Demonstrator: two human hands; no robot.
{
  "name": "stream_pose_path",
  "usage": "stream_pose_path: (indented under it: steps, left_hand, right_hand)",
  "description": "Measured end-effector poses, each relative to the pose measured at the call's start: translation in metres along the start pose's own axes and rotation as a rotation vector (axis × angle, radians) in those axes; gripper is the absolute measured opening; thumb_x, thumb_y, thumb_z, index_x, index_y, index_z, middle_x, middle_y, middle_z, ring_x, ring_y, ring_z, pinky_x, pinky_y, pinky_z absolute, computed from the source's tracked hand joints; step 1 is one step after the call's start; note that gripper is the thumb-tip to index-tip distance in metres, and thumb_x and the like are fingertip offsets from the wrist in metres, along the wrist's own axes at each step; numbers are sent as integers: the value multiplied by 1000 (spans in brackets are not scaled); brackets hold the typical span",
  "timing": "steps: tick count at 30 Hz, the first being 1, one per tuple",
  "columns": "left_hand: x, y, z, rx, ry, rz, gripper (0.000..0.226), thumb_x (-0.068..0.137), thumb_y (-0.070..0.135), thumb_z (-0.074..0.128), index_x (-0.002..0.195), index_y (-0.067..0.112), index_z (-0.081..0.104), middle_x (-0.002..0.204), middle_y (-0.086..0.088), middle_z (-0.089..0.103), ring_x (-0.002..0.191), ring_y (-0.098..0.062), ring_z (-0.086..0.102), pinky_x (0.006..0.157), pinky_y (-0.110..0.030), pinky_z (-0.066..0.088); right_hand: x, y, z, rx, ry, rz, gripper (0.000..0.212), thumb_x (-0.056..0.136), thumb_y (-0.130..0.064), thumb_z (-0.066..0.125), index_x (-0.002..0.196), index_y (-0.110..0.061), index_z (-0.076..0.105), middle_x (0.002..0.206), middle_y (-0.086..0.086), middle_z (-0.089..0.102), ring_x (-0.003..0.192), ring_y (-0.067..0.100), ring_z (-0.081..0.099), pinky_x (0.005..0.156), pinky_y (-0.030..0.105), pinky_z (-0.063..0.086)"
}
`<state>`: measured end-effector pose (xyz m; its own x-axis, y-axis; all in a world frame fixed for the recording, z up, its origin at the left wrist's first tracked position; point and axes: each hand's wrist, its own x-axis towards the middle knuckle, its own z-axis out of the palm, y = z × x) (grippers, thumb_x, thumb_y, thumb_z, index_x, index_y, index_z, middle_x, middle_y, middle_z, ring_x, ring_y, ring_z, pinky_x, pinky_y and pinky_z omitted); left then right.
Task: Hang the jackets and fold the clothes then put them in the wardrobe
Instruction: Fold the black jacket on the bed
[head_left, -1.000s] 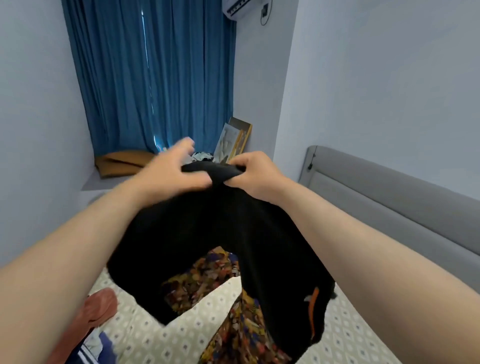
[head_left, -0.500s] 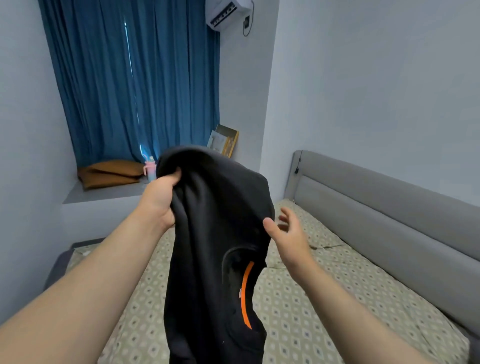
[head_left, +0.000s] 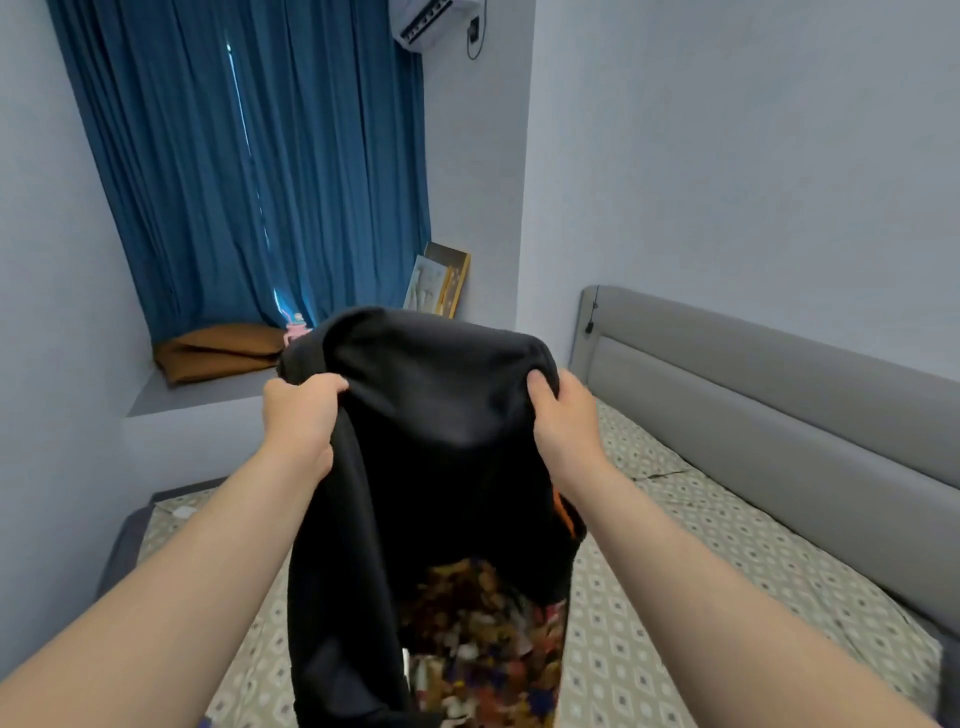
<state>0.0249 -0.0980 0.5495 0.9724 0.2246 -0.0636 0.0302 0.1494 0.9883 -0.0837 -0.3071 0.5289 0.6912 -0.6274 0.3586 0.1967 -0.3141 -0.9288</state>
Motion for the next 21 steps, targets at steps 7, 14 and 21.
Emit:
stream_pose_path:
  steps: [7, 14, 21]
  left_hand:
    - [-40, 13, 5, 476, -238, 916, 115, 64, 53, 80, 155, 26, 14, 162, 3, 18, 149, -14, 16, 118, -31, 19]
    - [-56, 41, 23, 311, -985, 526, 20, 82, 20, 76, 101, 27, 72, 96, -3, 74, 86, -13, 70, 78, -33, 54]
    - [-56, 41, 19, 46, -934, 409, 9, 79, 30, 71, 86, 29, 76, 85, 0, 75, 80, -14, 72, 66, -24, 54]
  right_hand:
    - [-2, -82, 10, -118, -304, -307, 22, 102, -25, 50, 92, -13, 66, 85, 1, 66, 84, 17, 61, 75, 34, 48]
    - [-21, -109, 14, -15, -412, -444, 10, 79, -17, 54, 74, -9, 54, 67, -8, 49, 64, 4, 45, 61, 22, 35]
    - [-11, -79, -35, 244, -315, -229, 17, 92, -28, 50, 99, -23, 64, 87, -6, 67, 86, 16, 60, 79, 28, 48]
